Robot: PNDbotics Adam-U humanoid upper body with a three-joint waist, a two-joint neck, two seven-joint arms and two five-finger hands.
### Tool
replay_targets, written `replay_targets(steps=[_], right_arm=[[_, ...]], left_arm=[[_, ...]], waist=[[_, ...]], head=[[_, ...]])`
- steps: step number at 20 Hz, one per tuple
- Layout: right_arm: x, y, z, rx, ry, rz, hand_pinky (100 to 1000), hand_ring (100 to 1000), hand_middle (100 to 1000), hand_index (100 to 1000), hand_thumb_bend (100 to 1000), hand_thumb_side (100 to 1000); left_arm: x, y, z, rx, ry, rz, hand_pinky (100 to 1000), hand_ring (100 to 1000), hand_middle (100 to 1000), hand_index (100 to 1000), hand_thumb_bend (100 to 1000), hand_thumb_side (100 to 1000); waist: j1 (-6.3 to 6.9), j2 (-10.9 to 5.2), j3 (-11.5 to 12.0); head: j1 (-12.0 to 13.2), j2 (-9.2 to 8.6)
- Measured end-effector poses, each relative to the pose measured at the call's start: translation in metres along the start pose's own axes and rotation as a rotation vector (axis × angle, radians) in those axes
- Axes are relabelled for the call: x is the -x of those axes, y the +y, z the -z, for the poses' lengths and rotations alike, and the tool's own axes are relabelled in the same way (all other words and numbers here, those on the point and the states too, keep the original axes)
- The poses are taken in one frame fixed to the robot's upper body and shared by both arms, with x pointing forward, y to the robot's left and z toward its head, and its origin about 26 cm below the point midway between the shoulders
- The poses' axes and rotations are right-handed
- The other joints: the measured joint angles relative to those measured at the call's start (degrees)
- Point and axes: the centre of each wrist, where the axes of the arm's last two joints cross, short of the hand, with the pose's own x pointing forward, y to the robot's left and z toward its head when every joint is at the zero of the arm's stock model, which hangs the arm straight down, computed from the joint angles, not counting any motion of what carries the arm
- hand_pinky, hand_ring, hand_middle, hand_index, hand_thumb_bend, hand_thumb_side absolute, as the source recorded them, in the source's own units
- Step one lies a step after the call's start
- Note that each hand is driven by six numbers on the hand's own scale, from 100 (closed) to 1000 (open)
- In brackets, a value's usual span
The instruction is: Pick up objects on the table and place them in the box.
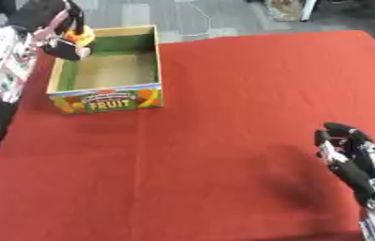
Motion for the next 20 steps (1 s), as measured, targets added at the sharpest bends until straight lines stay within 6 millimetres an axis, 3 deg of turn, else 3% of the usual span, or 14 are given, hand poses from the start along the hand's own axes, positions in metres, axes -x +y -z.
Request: replay_targets(steps=[5,10,11,12,13,14,16,19,20], right_arm=[[0.0,0.0,0.0,-0.005,0.0,0.0,558,626,609,756,278,383],[0.0,0.0,0.0,-0.006,-0.002,0.0,558,626,609,756,278,383],[0.0,0.0,0.0,-0.006,-0.002,0.0,558,626,609,756,277,383],[0.0,0.0,0.0,-0.006,-0.002,0.0,558,626,609,756,277,383],[0.0,0.0,0.0,-0.006,-0.003,0.0,558,626,609,756,277,383],[0.0,0.0,0.0,-0.006,-0.003,0.0,558,626,609,756,276,382],[0.0,0.0,0.0,-0.006,-0.002,0.0,558,626,609,756,276,383],[0.0,0.0,0.0,-0.006,-0.003,0.0,558,625,609,756,276,382],[0.0,0.0,0.0,-0.005,-0.003,0.0,557,625,608,756,276,382]], left_arm=[[0.007,-0.035,-0.002,0.035,0.027,0.037,267,326,291,460,441,100],[0.01,-0.058,-0.006,0.04,0.019,0.047,267,326,291,460,441,100],[0.011,-0.06,-0.007,0.039,0.018,0.049,636,693,716,794,688,137],[0.011,-0.062,-0.007,0.04,0.017,0.048,698,748,772,828,758,272],[0.01,-0.063,-0.007,0.04,0.01,0.045,698,748,772,828,758,272],[0.009,-0.063,-0.007,0.042,0.001,0.04,781,810,838,863,826,442],[0.009,-0.06,-0.007,0.025,-0.019,0.02,806,827,848,865,841,479],[0.009,-0.051,-0.007,-0.052,-0.044,-0.026,807,824,840,857,815,499],[0.009,-0.048,-0.008,-0.083,-0.051,-0.042,801,814,828,848,708,614]], waist=[[-0.09,0.03,-0.2],[-0.18,0.05,-0.2],[-0.18,0.05,-0.2],[-0.2,0.05,-0.2],[-0.24,0.05,-0.1],[-0.28,0.05,0.1],[-0.45,0.04,0.2],[-0.6,0.01,0.6],[-0.6,0.01,0.7]], head=[[0.3,-0.06],[0.3,-0.18],[0.4,-0.21],[0.4,-0.23],[0.4,-0.25],[0.4,-0.25],[0.4,-0.26],[0.1,-0.27],[0.0,-0.27]])
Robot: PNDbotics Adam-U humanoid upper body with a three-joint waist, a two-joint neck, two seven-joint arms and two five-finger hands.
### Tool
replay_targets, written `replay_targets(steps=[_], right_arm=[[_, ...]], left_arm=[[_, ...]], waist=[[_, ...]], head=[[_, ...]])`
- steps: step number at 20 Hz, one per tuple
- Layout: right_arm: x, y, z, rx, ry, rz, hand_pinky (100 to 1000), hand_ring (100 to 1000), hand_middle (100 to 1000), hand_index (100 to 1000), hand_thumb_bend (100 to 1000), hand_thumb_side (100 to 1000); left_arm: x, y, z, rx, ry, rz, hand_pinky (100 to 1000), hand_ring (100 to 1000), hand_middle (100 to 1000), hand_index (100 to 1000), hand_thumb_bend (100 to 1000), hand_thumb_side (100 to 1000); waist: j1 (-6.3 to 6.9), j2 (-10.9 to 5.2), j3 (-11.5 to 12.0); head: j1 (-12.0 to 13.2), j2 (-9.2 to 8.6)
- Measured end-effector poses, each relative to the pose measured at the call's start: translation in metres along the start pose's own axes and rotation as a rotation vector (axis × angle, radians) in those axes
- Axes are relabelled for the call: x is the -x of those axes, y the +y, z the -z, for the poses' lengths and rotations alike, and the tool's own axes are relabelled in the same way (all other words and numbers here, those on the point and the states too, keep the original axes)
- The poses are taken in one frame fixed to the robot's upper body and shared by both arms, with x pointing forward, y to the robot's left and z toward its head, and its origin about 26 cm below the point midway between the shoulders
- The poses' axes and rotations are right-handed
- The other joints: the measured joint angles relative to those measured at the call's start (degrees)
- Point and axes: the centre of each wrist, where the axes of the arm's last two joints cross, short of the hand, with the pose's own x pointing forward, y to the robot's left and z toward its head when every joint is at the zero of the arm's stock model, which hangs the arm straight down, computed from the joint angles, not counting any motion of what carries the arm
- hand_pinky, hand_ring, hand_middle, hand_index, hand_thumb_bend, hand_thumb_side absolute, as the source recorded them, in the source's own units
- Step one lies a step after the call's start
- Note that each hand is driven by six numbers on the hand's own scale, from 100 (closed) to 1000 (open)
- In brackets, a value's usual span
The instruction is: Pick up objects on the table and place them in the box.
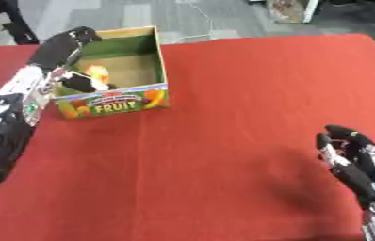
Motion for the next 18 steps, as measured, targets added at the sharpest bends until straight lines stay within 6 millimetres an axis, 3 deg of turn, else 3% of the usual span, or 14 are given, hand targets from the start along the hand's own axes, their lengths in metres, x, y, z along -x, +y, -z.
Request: replay_targets(steps=[1,5,10,18], right_arm=[[0.0,0.0,0.0,0.0,0.0,0.0,557,625,608,756,276,382],[0.0,0.0,0.0,0.006,0.0,0.004,557,625,608,756,277,382],[0.002,-0.002,-0.003,0.025,0.006,0.005,557,625,608,756,278,382],[0.002,-0.006,-0.004,0.049,0.009,0.004,557,625,607,756,279,381]], left_arm=[[0.0,0.004,-0.001,-0.033,-0.006,-0.013,796,807,819,844,796,485],[0.002,0.021,-0.005,-0.181,-0.027,-0.068,709,721,731,781,711,402],[0.011,0.026,-0.028,-0.334,-0.067,-0.137,617,639,648,744,610,365],[0.022,0.019,-0.085,-0.405,-0.041,-0.225,562,590,596,728,571,362]], waist=[[-0.01,0.0,0.2],[-0.31,-0.1,0.9],[-0.58,-0.57,2.7],[-0.81,-0.69,5.9]], head=[[-0.1,0.0],[-0.4,0.0],[-1.2,0.0],[-3.0,-0.01]])
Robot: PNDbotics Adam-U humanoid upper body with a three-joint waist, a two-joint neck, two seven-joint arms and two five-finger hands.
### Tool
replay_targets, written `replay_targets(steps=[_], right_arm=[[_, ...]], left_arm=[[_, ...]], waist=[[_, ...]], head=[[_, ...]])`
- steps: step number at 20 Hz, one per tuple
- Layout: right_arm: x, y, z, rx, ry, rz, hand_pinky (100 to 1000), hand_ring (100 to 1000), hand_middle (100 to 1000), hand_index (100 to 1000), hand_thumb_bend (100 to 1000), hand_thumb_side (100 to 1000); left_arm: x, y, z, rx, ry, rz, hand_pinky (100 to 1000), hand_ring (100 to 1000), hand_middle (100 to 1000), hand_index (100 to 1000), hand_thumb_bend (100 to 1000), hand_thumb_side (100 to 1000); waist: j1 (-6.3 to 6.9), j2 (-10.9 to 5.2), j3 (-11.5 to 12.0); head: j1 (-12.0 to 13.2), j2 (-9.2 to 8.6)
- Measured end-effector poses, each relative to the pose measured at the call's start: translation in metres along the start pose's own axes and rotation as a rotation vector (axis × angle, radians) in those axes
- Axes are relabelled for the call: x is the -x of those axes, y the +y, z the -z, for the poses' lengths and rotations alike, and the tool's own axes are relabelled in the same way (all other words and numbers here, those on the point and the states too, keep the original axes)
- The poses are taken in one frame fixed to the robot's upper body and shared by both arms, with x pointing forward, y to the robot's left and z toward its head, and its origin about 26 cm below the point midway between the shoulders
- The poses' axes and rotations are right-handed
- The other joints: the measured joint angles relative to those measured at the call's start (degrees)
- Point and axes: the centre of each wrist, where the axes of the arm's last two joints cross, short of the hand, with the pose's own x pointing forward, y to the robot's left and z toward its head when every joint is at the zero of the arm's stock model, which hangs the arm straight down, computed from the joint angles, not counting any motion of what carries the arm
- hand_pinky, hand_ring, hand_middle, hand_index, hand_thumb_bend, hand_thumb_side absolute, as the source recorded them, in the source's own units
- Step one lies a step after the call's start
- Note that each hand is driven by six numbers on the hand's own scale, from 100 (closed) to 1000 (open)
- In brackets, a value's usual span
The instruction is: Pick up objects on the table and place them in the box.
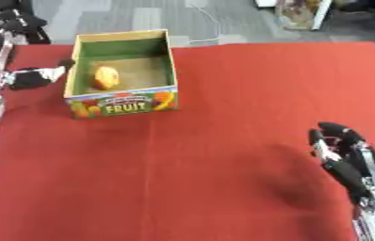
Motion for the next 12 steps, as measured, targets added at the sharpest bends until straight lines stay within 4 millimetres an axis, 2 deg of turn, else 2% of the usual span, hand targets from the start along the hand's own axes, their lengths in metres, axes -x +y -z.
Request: replay_targets(steps=[9,12], right_arm=[[0.0,-0.001,0.0,0.009,0.0,0.0,558,625,607,756,279,381],[0.001,-0.002,-0.002,0.008,0.005,0.0,558,625,608,756,279,382]], left_arm=[[-0.013,0.014,-0.059,0.061,0.182,-0.11,535,560,563,712,531,367],[-0.02,0.023,-0.071,0.074,0.219,-0.149,534,558,561,712,525,369]], waist=[[-0.24,-0.03,0.5],[-0.24,-0.32,0.4]], head=[[-0.3,-0.14],[-0.1,-0.11]])
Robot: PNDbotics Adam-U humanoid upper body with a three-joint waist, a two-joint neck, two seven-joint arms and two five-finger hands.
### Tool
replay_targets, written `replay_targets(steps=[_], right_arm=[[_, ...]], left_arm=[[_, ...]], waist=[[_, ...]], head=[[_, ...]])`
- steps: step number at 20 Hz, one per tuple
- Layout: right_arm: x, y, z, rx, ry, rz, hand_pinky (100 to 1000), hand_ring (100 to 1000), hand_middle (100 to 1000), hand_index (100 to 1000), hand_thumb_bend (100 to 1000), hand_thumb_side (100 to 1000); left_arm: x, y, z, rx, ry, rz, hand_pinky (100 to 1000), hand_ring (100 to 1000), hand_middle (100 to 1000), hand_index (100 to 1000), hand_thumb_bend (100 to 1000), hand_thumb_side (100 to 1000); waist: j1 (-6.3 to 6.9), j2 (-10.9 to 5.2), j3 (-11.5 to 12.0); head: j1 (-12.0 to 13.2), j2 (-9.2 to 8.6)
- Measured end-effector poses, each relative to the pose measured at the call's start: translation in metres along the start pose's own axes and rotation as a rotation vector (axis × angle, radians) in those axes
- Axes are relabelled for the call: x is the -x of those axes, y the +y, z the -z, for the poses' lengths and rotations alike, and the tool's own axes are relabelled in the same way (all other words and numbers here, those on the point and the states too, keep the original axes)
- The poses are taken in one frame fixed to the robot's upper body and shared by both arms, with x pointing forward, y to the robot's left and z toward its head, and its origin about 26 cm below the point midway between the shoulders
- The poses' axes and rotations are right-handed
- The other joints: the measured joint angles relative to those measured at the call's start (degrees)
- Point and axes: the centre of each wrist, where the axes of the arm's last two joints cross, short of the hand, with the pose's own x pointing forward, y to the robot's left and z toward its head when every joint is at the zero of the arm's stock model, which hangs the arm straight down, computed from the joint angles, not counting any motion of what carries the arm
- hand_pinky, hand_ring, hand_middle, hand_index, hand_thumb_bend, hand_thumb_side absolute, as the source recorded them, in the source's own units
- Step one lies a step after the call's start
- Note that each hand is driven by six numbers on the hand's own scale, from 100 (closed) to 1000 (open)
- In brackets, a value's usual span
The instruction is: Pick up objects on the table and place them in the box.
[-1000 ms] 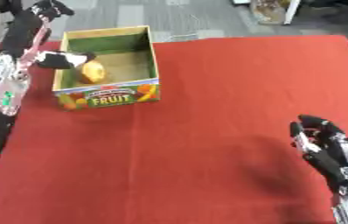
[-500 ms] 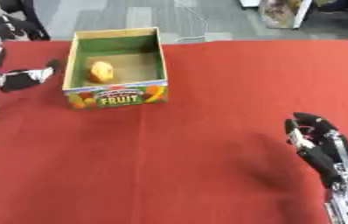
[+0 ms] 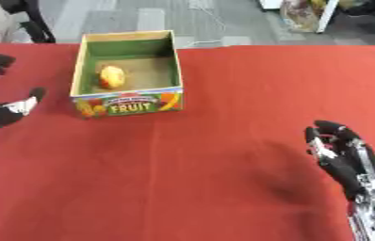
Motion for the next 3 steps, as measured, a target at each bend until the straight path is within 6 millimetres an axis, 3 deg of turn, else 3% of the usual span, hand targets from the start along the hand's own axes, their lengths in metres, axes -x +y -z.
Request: replay_targets(steps=[3], right_arm=[[0.0001,0.0001,-0.0001,-0.001,0.001,0.0,558,625,608,756,279,381]], left_arm=[[-0.011,0.0082,-0.0034,0.001,0.018,-0.046,528,552,554,708,520,368]], waist=[[0.01,-0.06,0.0]], head=[[0.1,0.0]])
